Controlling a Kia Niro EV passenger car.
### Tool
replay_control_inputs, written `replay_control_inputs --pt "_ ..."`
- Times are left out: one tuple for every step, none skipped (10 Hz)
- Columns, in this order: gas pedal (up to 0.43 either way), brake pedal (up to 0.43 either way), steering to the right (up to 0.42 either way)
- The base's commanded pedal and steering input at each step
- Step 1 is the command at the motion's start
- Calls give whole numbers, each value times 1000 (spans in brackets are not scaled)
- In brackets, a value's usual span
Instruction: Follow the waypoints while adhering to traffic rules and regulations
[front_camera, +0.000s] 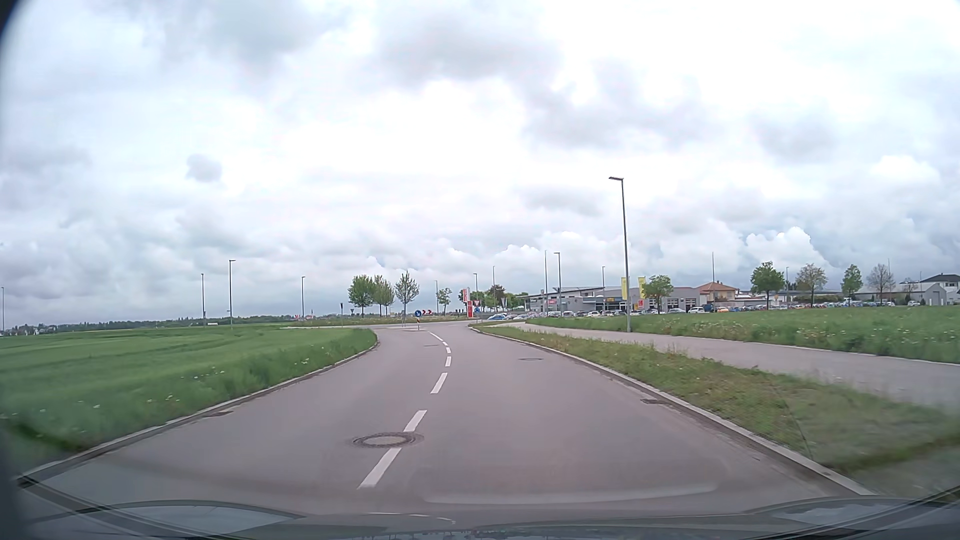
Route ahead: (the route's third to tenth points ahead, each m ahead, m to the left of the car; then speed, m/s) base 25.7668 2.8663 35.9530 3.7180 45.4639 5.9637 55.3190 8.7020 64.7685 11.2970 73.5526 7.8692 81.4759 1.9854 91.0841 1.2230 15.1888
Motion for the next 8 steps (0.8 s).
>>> replay_control_inputs --pt "0 12 -26" --pt "0 18 -24" --pt "0 73 -24" --pt "0 79 -24" --pt "0 98 -24" --pt "0 116 -24" --pt "0 128 -24" --pt "0 140 -24"
